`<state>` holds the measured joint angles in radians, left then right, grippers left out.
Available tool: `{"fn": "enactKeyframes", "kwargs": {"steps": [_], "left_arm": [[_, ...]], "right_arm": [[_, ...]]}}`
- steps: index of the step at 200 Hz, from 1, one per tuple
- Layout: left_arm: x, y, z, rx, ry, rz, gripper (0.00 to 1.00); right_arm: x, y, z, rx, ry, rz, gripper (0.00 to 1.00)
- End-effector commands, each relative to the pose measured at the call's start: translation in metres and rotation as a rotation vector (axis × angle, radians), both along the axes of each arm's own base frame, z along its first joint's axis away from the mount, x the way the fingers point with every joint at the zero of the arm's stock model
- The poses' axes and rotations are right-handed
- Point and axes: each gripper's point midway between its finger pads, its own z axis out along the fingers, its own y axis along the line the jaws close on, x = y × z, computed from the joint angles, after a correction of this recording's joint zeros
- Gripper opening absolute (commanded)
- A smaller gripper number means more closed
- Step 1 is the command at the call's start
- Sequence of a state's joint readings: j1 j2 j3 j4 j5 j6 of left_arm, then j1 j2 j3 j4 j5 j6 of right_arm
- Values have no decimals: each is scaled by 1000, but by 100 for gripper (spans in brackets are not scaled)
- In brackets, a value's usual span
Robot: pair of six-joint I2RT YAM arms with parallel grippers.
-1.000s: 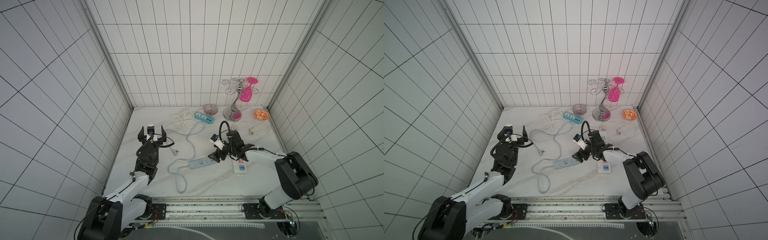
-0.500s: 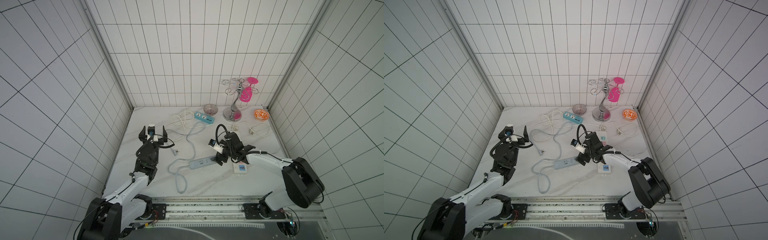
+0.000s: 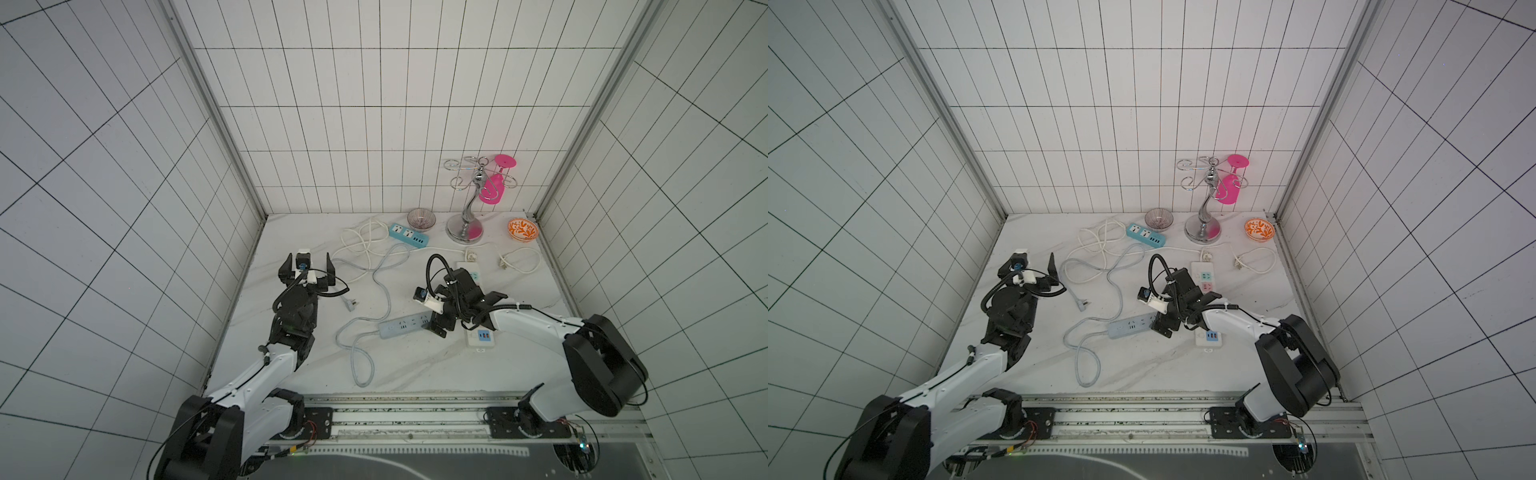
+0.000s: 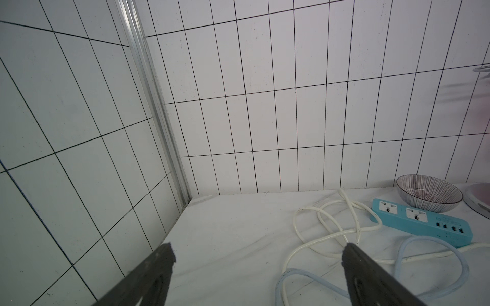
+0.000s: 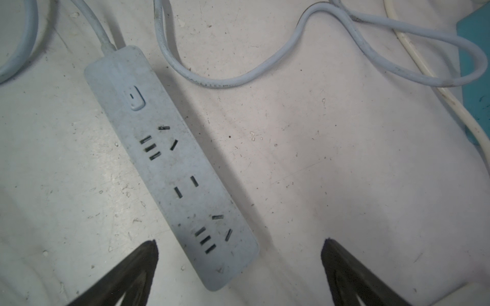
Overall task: Wrap the cord around the power strip
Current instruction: Adjust the power strip at the center of the board.
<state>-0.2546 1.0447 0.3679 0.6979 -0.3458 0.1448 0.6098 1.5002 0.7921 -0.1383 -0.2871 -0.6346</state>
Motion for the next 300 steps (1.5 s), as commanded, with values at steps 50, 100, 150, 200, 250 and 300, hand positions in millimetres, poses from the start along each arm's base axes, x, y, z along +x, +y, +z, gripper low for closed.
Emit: {"fn": "enactKeyframes", "kwargs": {"steps": [50,100,150,200,250,300], "left_arm": [[-4,-6,-1,5,6,-38,98],[-3,-6,-4,5,18,-34,98],[-2,-6,-8,8,29,-33,98],[-3,-5,-5,8,21,-32,98],[-6,-7,1,4,5,-47,98],[-8,-10,2,4,1,-60,98]], "right_arm": [[-7,15,-21,-53,27,96,98],[6,22,-22,-52,-20,108,98],[9,27,-32,-20,21,120,95],[-1,21,-35,-19,114,113,85],[-18,14,-39,-52,207,78,71],[-29,16,-37,-39,285,10,58]]}}
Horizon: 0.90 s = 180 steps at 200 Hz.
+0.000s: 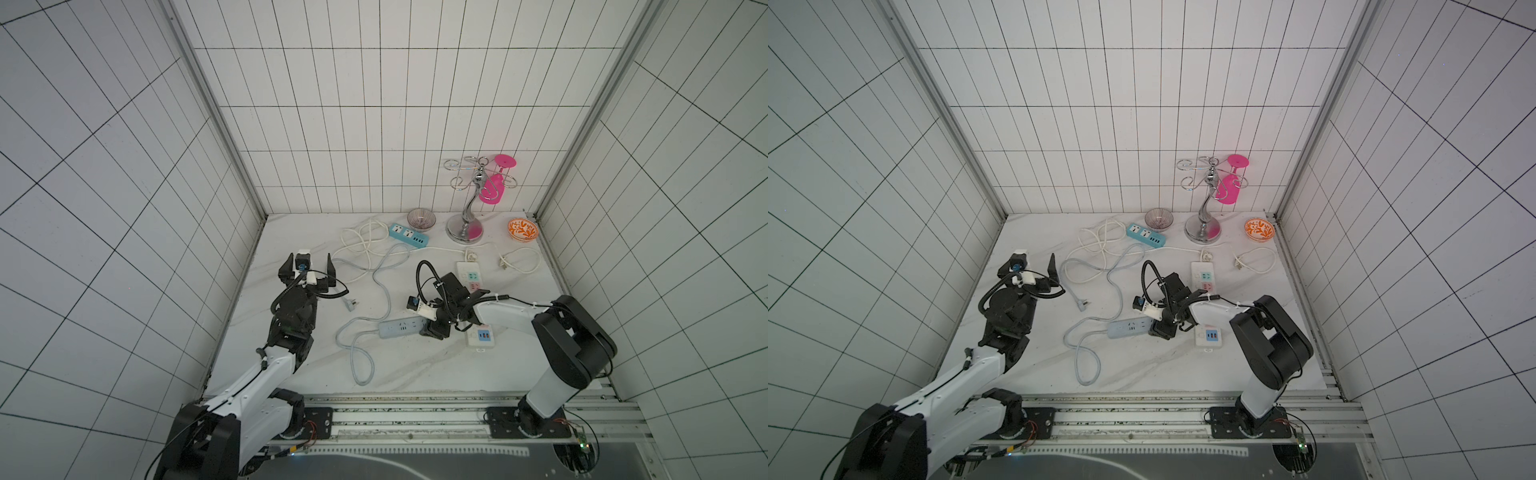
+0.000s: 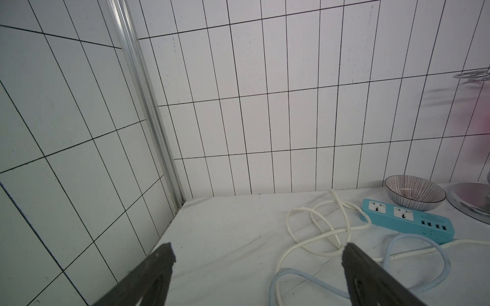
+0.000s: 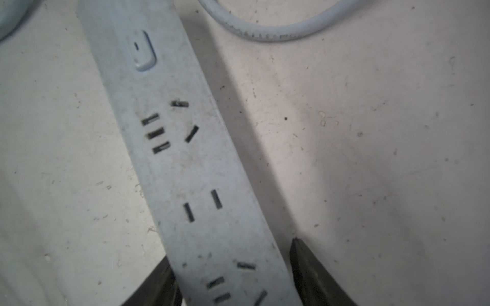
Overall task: Wrap the cord around the power strip
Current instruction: Adjust the power strip at the center of the board, then pick up the power strip from the center of the board.
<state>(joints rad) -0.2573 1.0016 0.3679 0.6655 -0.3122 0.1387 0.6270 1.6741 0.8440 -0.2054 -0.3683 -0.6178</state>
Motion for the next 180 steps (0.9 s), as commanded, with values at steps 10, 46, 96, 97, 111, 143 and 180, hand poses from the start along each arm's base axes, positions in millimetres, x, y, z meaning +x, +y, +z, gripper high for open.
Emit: {"fn": "enactKeyframes", "kwargs": {"steps": [10,46,96,97,111,143,180], "left_arm": [[-3,-6,-5,11,12,-24,98],[-4,-5,-5,11,10,-19,98],[-5,-5,-6,10,13,-17,98],[-5,-5,-6,10,13,-17,98],[-5,-5,-7,12,15,-14,98],[-5,-5,-6,17,13,-14,98],[-5,-5,-6,18,14,-13,98]], "right_arm": [[-10,9,12,11,93,-50,58],[-30,12,8,-10,197,-75,59],[-55,19,1,-38,247,-49,67],[-56,19,1,-39,245,-47,68],[-60,19,-1,-46,227,-39,69],[-52,6,-8,-122,127,-76,70],[-49,-4,-19,-165,86,-89,71]]}}
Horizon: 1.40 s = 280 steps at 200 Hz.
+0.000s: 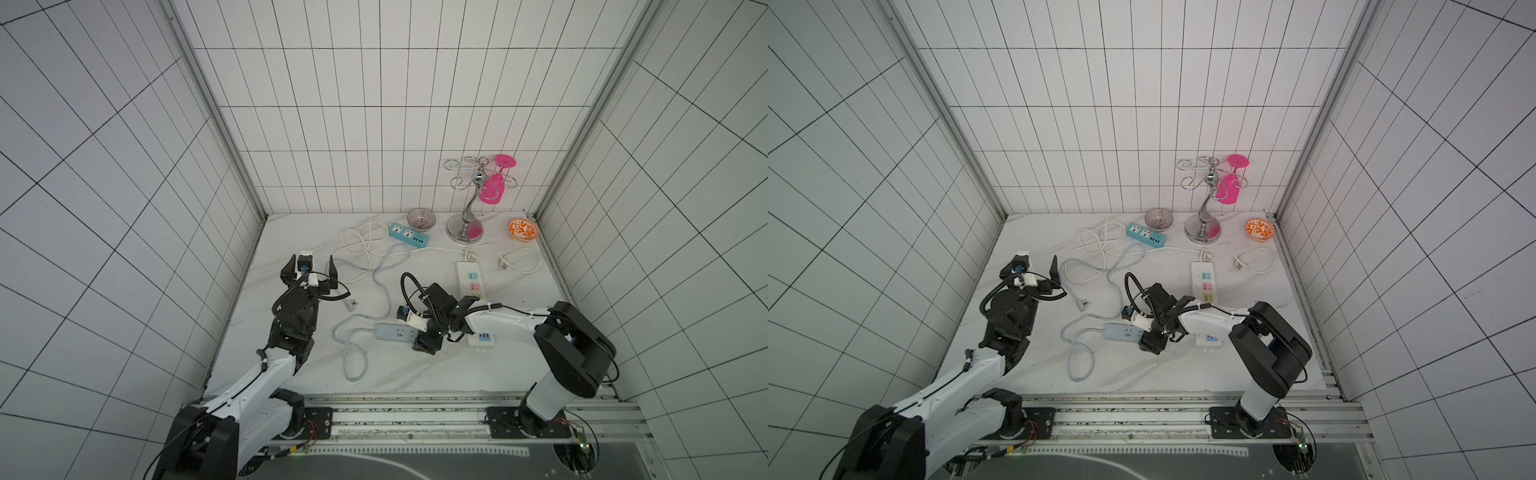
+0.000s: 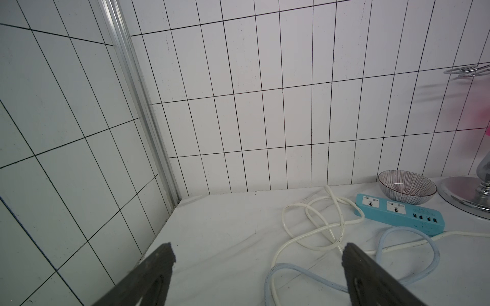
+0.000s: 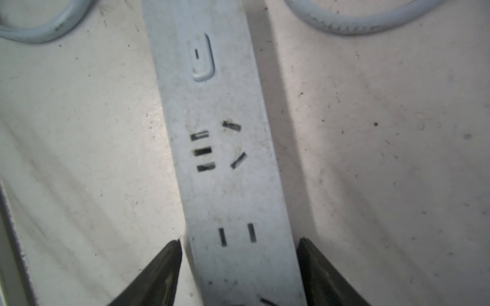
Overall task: Wrap the cord around the power strip
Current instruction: Pick up the power strip from the center of the board.
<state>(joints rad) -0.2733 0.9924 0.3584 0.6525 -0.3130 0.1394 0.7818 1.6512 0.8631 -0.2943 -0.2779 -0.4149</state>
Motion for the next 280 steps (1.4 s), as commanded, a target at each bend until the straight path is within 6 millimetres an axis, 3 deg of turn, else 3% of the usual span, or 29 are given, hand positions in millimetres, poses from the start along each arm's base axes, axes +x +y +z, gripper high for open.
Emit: {"fn": "enactKeyframes", "kwargs": {"steps": [1,121,160,205,215,226,253,280], "left_arm": [[-3,0,-2,14,2,1,98],[0,-1,-4,17,11,-1,98],[-2,1,1,22,-1,12,98],[-2,-1,10,6,-1,7,98],[-2,-3,14,5,-2,-1,98],[-2,-5,17,3,0,-16,98],[-5,-14,29,-2,15,-69,98],[-14,-27,44,15,31,-155,98]], "right_arm": [[-11,-24,-20,-97,10,-26,71],[-17,-24,-25,-74,12,-3,61],[-25,-23,-26,-77,40,11,46],[-27,-20,-18,-57,32,14,21],[-28,-19,-17,-55,29,15,11],[-27,-17,-12,-47,21,20,0],[-20,-19,2,-39,-67,7,0],[-8,-15,49,51,-203,-12,0]]}}
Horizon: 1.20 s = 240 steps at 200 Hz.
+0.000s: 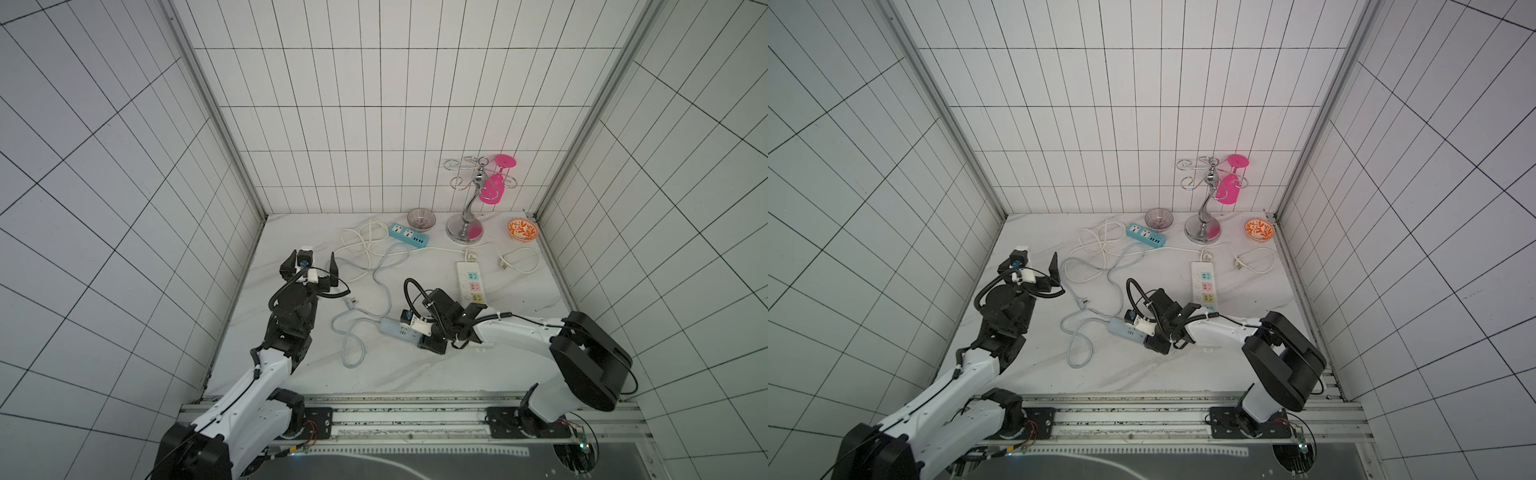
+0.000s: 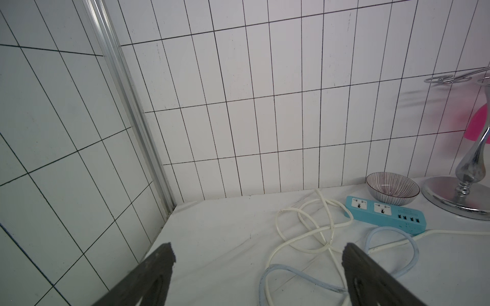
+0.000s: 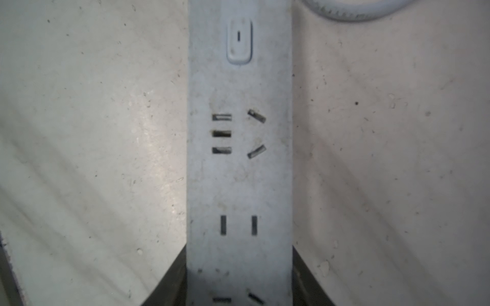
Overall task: Wrap the cord around the power strip
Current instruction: Pick up the power strip from the center of the board.
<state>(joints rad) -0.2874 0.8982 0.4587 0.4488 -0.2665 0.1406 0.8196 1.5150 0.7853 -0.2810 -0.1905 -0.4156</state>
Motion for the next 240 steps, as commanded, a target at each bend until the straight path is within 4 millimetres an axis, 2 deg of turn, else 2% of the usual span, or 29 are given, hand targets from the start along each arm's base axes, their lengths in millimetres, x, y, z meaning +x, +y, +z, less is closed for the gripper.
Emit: {"fn": "enactKeyframes", "kwargs": {"steps": [1,14,40,59,67,89,104,127,137,177,211,240], "left_arm": [[-8,-16,14,9,23,-95,98],[-15,-16,25,-15,3,-112,98],[-34,-24,47,-52,-53,-187,98],[-49,-40,48,-22,-50,-305,98],[-56,-46,48,-11,-56,-346,98],[-69,-64,47,31,-70,-450,98],[-81,-84,43,89,-63,-561,98],[-97,-114,21,262,-7,-701,98],[-104,-121,9,330,16,-745,98],[-119,-119,-11,457,46,-771,98],[-127,-109,-14,562,51,-746,98],[-121,-103,-20,631,56,-700,92]], "right_arm": [[0,-5,32,60,-101,-13,0],[7,-5,64,133,-171,-37,0],[29,-16,140,285,-280,-167,0],[37,-33,181,313,-282,-271,0],[40,-37,191,321,-264,-308,0],[36,-44,207,330,-160,-331,0],[32,-43,216,335,-121,-313,0],[27,-44,239,339,-104,-288,0],[26,-46,251,347,-109,-279,0],[18,-40,289,396,-63,-219,0],[16,-44,314,433,-76,-220,0],[3,-42,335,489,-62,-186,0]]}}
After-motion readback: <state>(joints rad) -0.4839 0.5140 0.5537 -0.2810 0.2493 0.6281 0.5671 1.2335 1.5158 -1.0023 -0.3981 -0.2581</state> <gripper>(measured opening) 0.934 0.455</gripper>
